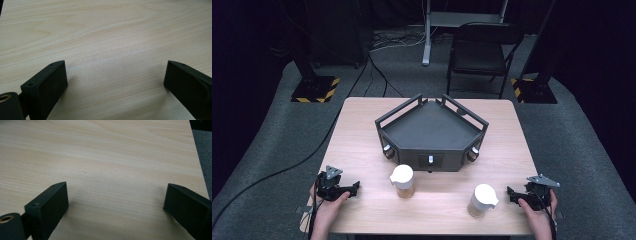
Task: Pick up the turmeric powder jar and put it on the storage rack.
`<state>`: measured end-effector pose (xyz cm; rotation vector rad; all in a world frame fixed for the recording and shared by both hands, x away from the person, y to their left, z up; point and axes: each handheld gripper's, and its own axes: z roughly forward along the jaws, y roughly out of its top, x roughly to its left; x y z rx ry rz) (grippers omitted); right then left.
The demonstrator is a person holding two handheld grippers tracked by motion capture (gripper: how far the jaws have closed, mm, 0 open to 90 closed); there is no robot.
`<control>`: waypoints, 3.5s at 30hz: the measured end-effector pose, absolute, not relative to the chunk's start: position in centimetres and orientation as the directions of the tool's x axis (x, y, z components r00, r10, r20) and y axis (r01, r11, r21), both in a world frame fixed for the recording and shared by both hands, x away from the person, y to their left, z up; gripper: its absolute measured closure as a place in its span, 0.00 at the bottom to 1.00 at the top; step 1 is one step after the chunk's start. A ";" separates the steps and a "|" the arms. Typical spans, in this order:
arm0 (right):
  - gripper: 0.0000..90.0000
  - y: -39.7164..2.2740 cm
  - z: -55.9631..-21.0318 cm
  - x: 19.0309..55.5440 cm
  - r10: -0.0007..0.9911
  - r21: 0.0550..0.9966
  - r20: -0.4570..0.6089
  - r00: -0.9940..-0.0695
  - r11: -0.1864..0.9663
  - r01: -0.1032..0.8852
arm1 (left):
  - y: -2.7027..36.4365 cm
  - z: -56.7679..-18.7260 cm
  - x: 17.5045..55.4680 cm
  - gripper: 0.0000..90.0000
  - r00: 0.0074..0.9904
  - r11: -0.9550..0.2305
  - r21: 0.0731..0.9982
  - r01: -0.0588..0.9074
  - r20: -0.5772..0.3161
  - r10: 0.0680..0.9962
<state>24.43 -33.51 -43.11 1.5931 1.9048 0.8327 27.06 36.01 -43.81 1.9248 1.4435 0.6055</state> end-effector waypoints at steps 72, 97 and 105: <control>0.03 -33.5 -43.1 24.6 0.983 0.732 -0.002 -0.181 0.125 0.670 | 37.4 -43.5 26.7 0.06 0.300 -0.127 0.759 0.639 -0.094 0.949; 0.02 -33.5 -43.1 24.6 0.983 0.730 -0.002 -0.183 0.127 0.671 | 36.8 -41.3 24.8 0.07 0.377 -0.122 0.838 0.533 -0.106 0.920; 0.02 -33.5 -43.1 24.6 0.983 0.730 -0.002 -0.184 0.127 0.672 | 36.6 -40.6 24.3 0.07 0.401 -0.122 0.856 0.502 -0.105 0.910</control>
